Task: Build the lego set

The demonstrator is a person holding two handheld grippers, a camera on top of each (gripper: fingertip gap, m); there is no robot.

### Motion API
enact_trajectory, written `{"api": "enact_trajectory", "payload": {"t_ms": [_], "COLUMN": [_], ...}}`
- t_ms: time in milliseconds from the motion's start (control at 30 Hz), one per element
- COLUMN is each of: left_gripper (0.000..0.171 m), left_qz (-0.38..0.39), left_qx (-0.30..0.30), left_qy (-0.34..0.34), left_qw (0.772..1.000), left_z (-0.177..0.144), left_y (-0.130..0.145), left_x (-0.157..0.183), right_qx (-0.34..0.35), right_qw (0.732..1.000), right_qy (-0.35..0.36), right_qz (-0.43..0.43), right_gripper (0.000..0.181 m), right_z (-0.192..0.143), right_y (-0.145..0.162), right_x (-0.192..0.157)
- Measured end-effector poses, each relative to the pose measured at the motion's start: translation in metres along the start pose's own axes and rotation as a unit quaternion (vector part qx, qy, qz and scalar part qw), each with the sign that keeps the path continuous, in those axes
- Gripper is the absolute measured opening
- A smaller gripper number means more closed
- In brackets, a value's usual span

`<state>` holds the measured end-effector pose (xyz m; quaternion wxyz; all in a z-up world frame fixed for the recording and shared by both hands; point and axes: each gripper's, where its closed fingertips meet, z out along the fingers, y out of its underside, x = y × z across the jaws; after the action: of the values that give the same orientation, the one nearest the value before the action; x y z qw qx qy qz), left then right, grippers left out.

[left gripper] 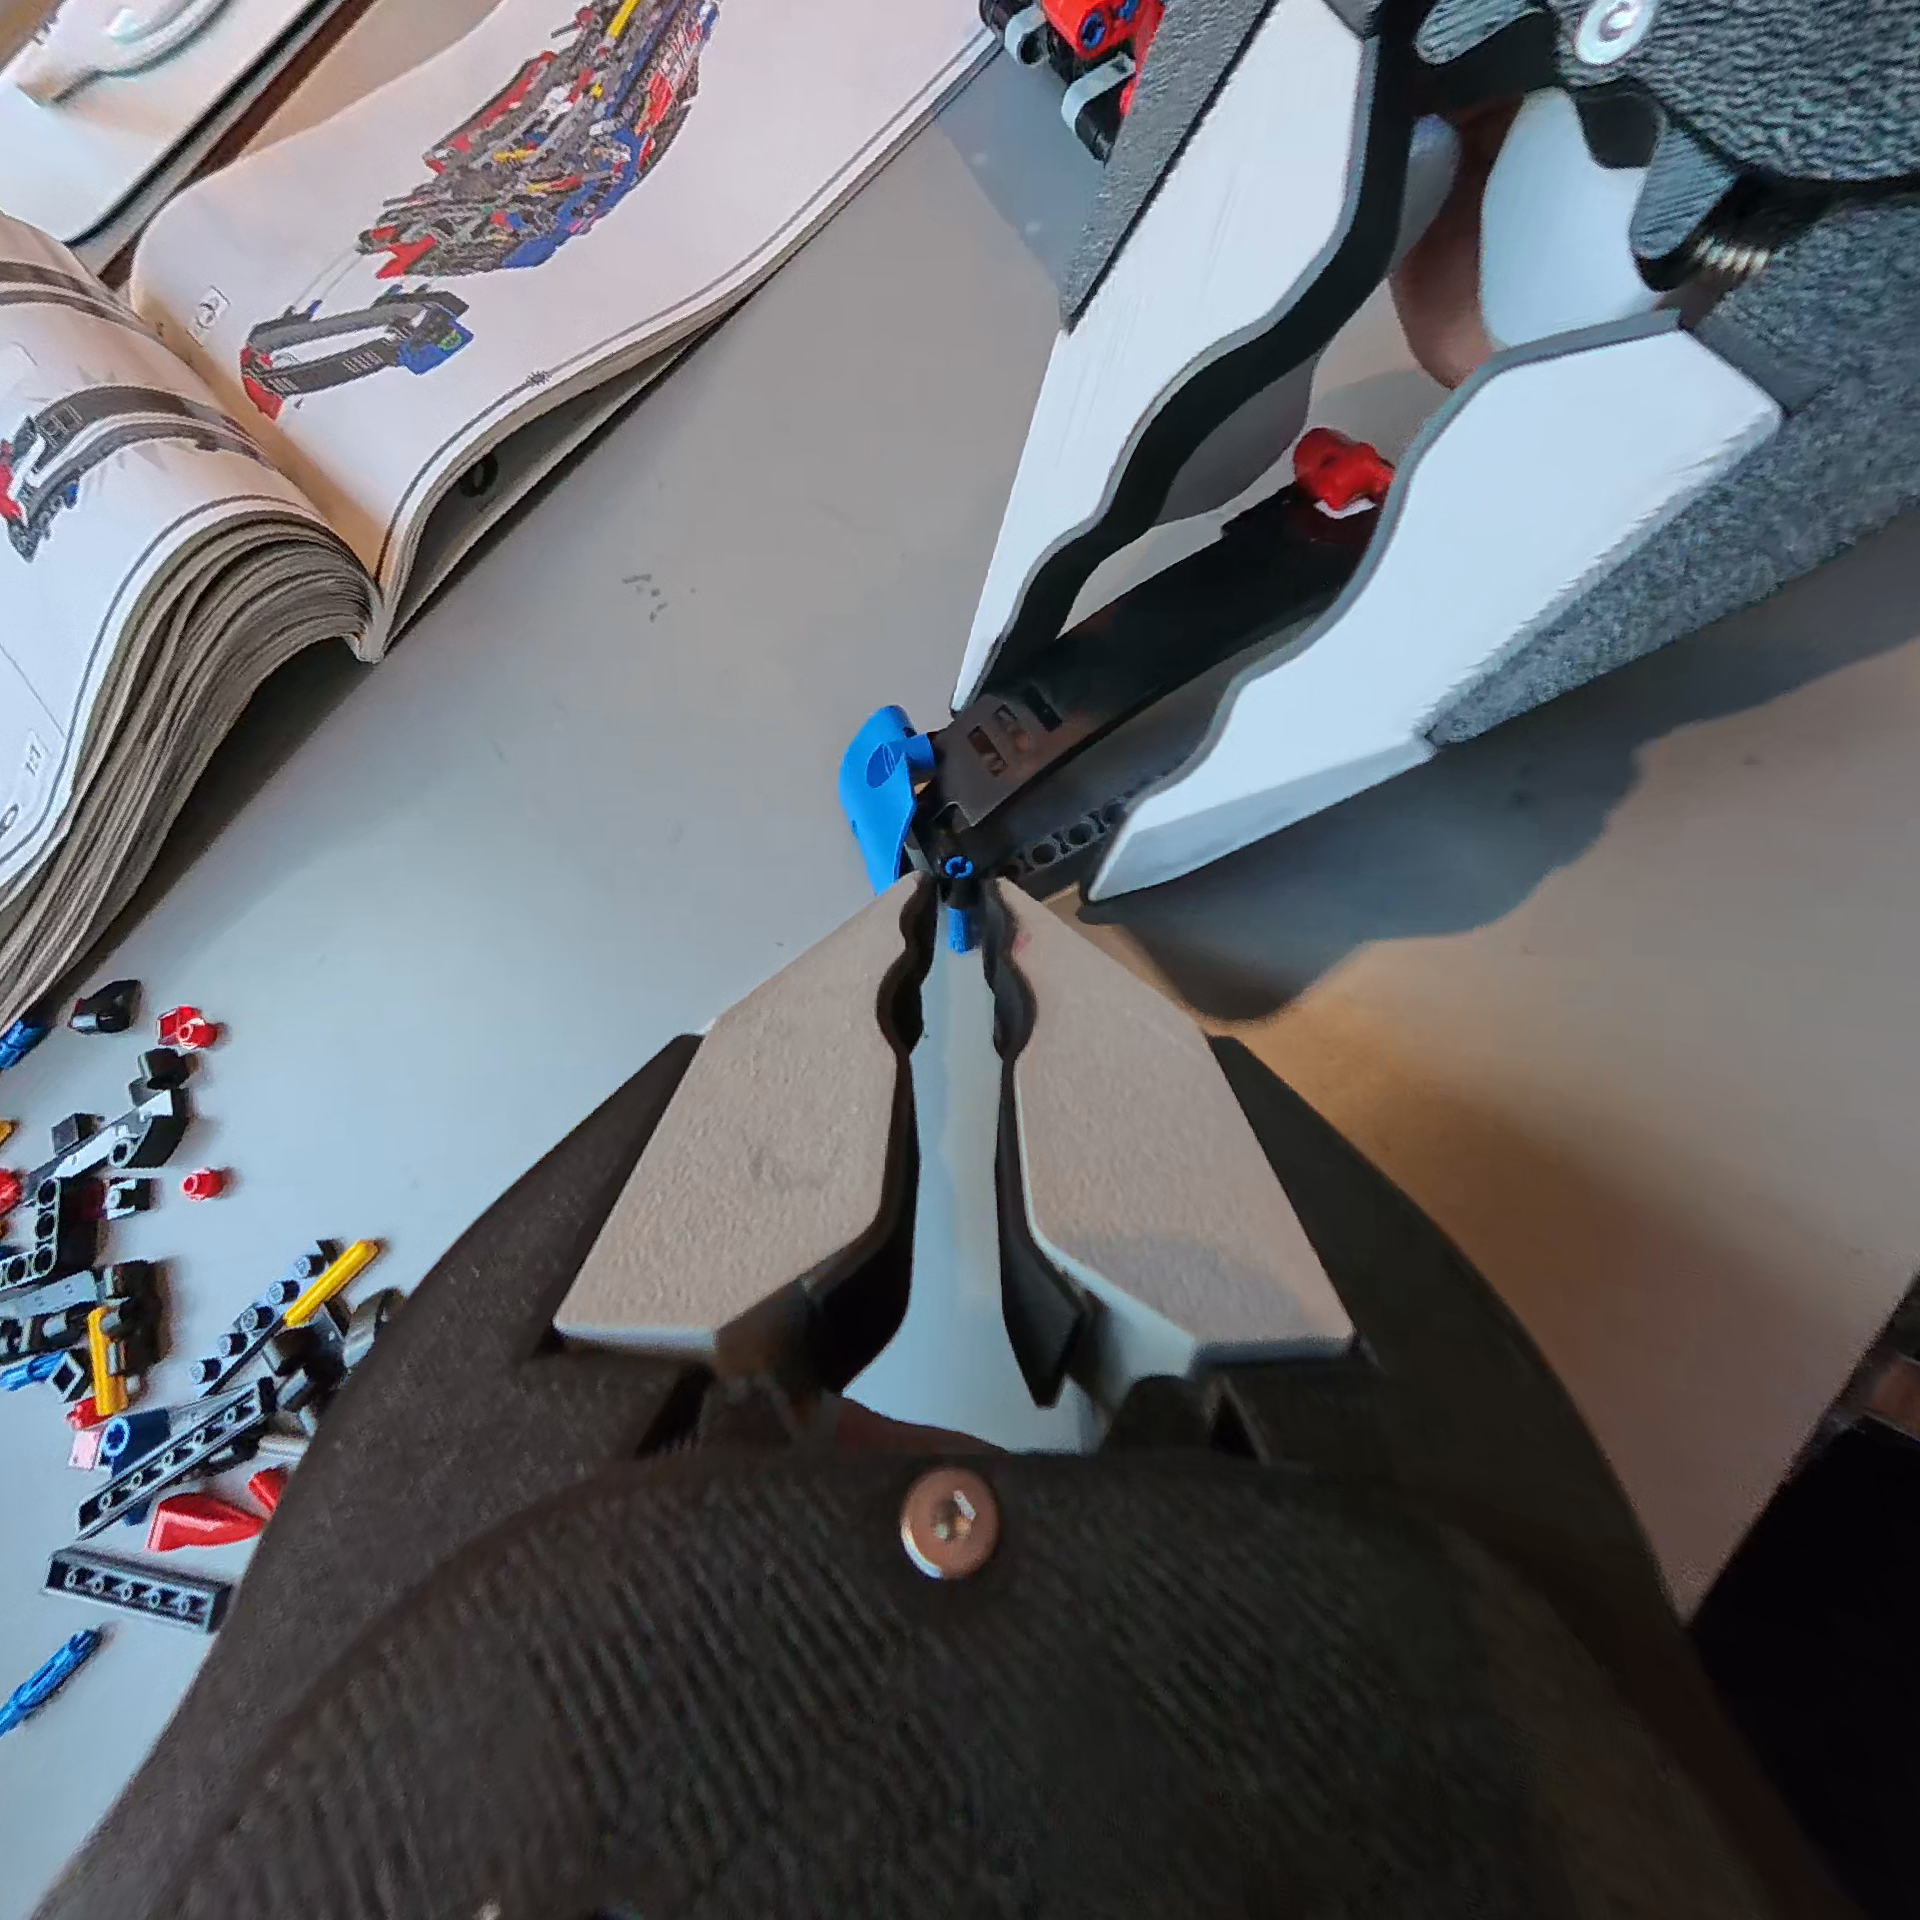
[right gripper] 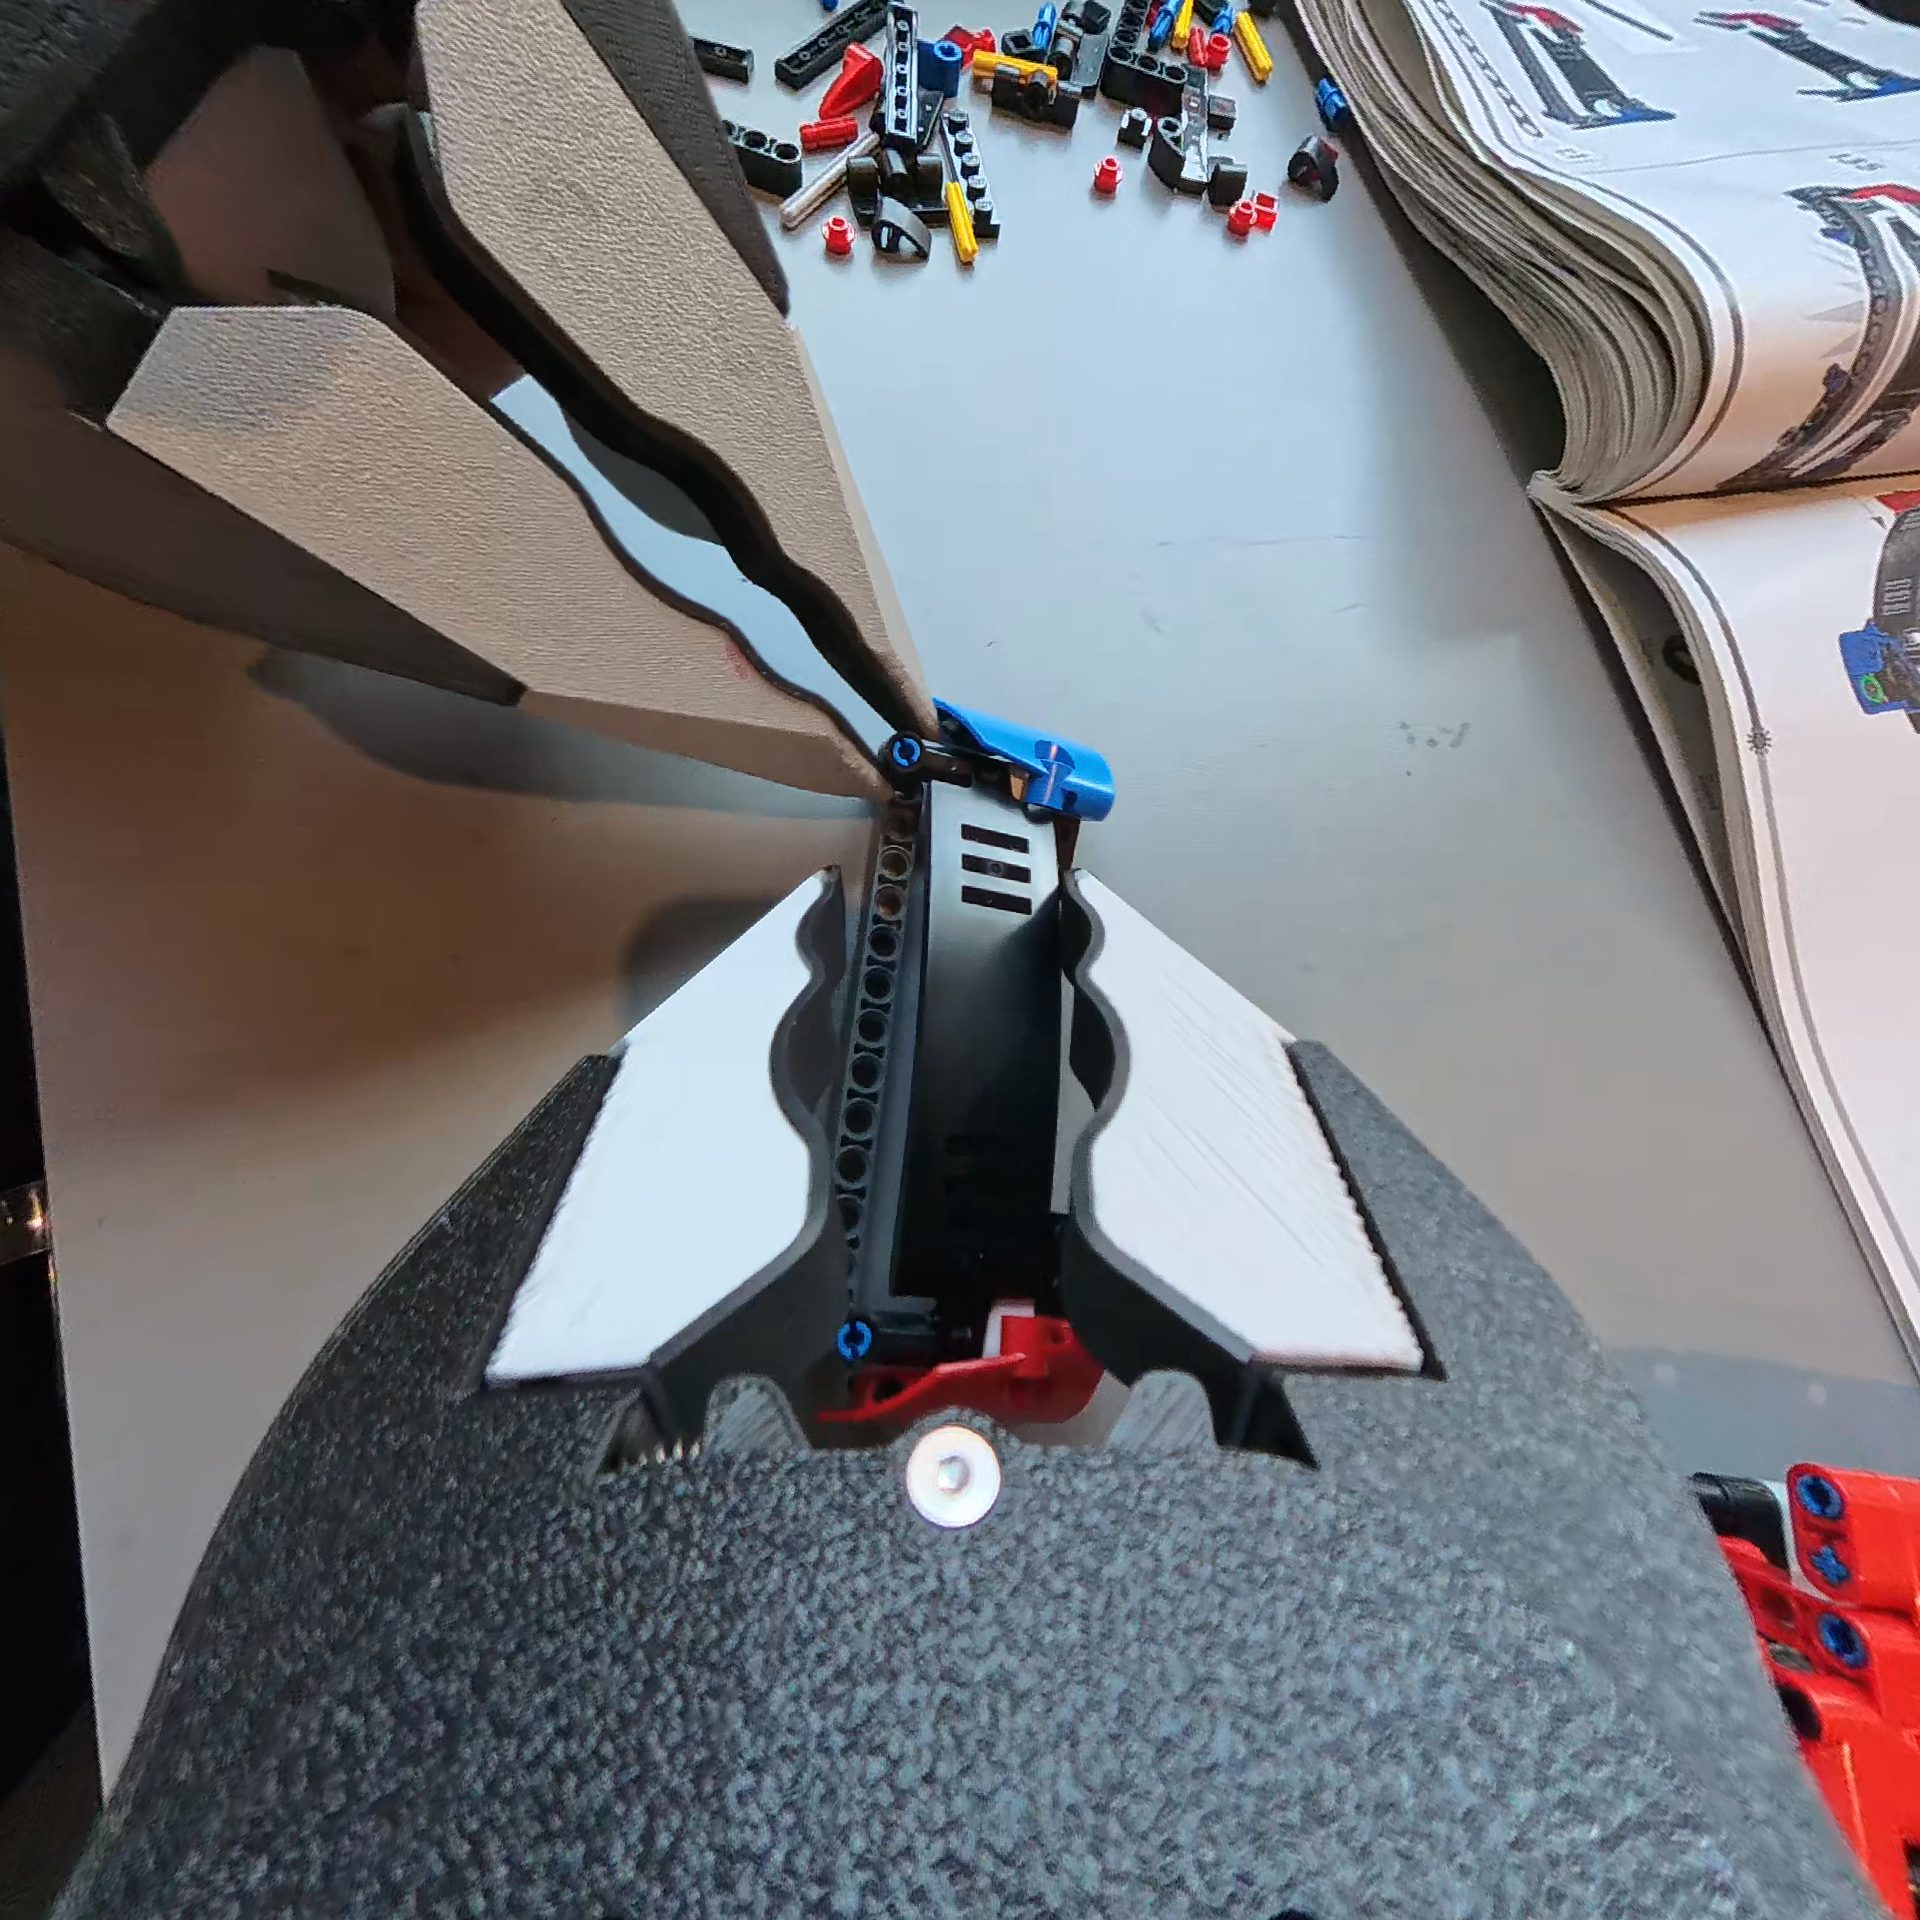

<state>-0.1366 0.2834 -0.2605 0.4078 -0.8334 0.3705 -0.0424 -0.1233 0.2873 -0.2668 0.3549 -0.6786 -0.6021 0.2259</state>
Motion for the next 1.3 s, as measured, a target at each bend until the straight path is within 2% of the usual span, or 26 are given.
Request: {"api": "enact_trajectory", "payload": {"t_ms": [167,367,567,867,933,1000,1033,1133,1233,1300], "left_gripper": [0.005,0.005,0.005,0.005,0.005,0.005,0.005,0.005,0.005,0.005], "left_qz": [-0.019,-0.14,-0.212,-0.245,-0.247,-0.25,-0.251,-0.252,-0.252,-0.253], "left_qx": [0.006,0.061,0.067,0.071,0.071,0.071,0.07,0.069,0.066,0.064], "left_qy": [0.009,0.053,0.101,0.112,0.115,0.117,0.118,0.119,0.117,0.115], "left_qw": [1.0,0.987,0.97,0.96,0.96,0.959,0.958,0.958,0.958,0.958], "left_z": [0.002,0.0,0.0,-0.001,-0.001,-0.001,-0.001,0.0,0.0,0.001], "left_y": [-0.001,-0.012,-0.01,-0.008,-0.008,-0.007,-0.007,-0.007,-0.006,-0.006], "left_x": [-0.004,-0.016,-0.016,-0.021,-0.021,-0.021,-0.021,-0.021,-0.021,-0.022], "right_qx": [-0.001,-0.015,-0.019,0.025,0.05,0.079,0.086,0.071,0.0,-0.022], "right_qw": [1.0,1.0,0.999,0.998,0.998,0.997,0.995,0.992,0.99,0.984], "right_qy": [0.003,0.022,0.008,0.002,0.012,0.014,0.013,0.022,0.062,0.089], "right_qz": [0.0,0.013,0.033,0.054,0.046,-0.008,-0.04,-0.099,-0.128,-0.152], "right_gripper": [0.046,0.052,0.049,0.054,0.045,0.018,0.012,0.01,0.009,0.004], "right_z": [0.001,0.001,0.001,-0.007,-0.014,-0.023,-0.027,-0.029,-0.017,-0.011], "right_y": [0.0,0.005,0.006,-0.008,-0.016,-0.026,-0.028,-0.029,-0.014,-0.009], "right_x": [0.0,0.007,0.005,0.008,0.011,0.006,0.0,-0.014,-0.013,-0.013]}}
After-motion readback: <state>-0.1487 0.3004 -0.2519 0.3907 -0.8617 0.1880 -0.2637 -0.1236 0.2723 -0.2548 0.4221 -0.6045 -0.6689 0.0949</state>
